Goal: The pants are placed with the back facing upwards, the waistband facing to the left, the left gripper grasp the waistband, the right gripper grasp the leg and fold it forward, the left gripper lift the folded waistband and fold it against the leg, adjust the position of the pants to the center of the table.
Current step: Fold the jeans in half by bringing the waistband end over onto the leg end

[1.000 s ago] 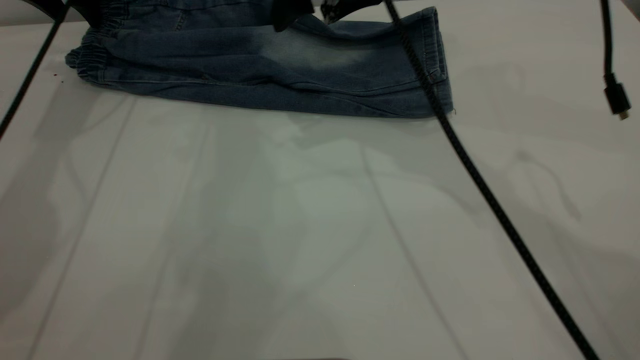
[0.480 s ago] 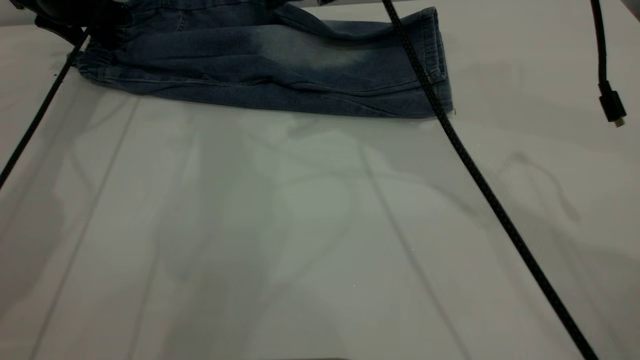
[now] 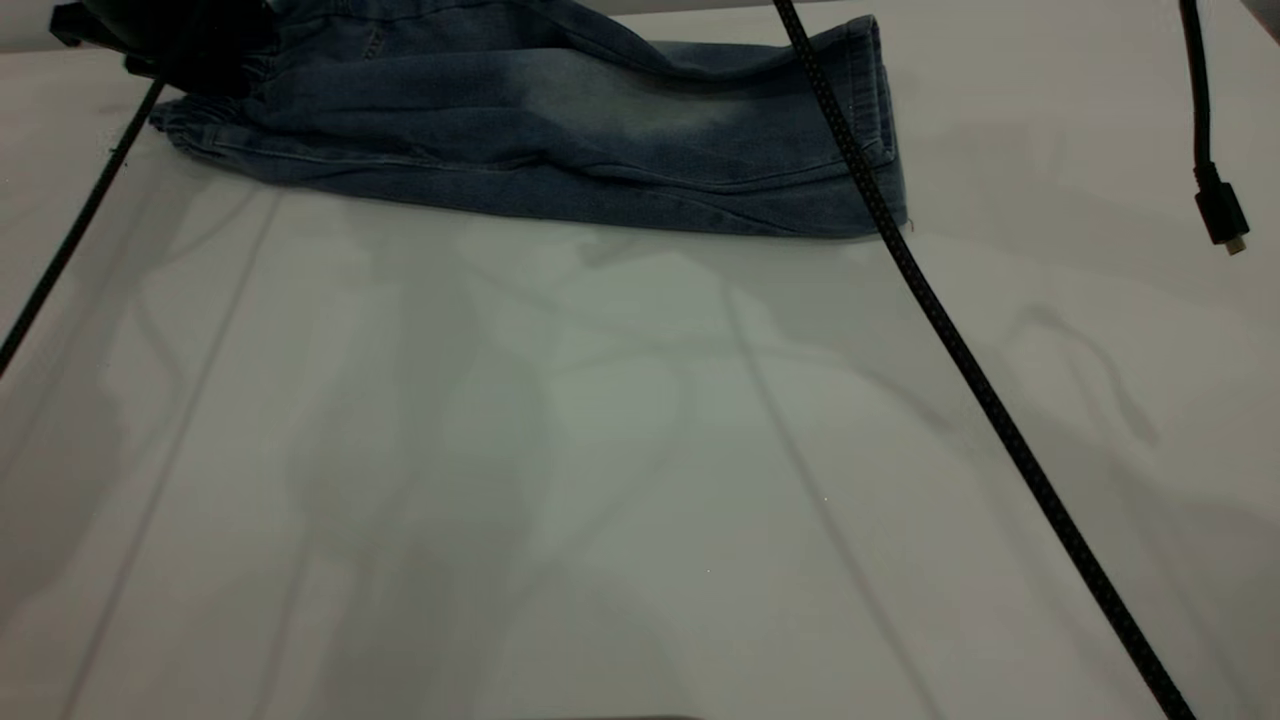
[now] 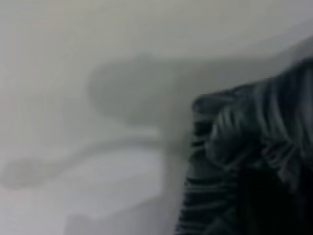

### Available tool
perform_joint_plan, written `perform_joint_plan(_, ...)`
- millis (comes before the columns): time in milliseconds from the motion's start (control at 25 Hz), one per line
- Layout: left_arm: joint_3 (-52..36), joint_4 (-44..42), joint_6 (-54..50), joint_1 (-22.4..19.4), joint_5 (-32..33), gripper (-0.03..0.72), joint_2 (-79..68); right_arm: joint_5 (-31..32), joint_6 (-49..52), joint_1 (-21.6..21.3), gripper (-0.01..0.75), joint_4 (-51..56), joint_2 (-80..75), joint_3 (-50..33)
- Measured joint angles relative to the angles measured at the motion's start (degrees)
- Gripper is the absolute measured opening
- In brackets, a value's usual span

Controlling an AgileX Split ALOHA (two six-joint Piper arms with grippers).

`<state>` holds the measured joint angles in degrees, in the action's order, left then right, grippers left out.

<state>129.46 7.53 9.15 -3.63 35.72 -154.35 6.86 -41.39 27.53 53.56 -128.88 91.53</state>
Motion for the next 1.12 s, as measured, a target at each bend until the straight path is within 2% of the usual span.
perform_joint_plan(240, 0.1, 1.1, 0.8, -0.1, 2.2, 0.071, 0.6, -1.1, -1.3, 0.0, 0.496, 0.0, -1.1, 0.3)
perform_joint_plan(360, 0.1, 1.8, 2.3, 0.0, 7.5, 0.070, 1.8, -1.3, -1.6, 0.0, 0.496, 0.0, -1.8, 0.3)
perform_joint_plan(600, -0.6, 1.7, 4.4, 0.2, 22.3, 0.069, 5.0, -1.4, -1.7, 0.0, 0.496, 0.0, -5.1, 0.3)
perform_joint_plan(720, -0.6, 1.7, 5.0, 0.2, 26.2, 0.068, 7.1, -1.4, -2.5, 0.0, 0.496, 0.0, -7.5, 0.3)
perform_joint_plan(880, -0.2, 1.7, 5.1, 0.4, 29.7, 0.068, 9.5, -0.6, -3.3, 0.0, 0.496, 0.0, -10.7, 0.4)
perform_joint_plan(1120, 0.2, 1.8, 5.1, 1.0, 30.7, 0.068, 10.7, 3.0, -4.7, 0.1, 0.496, 0.0, -12.4, 0.9)
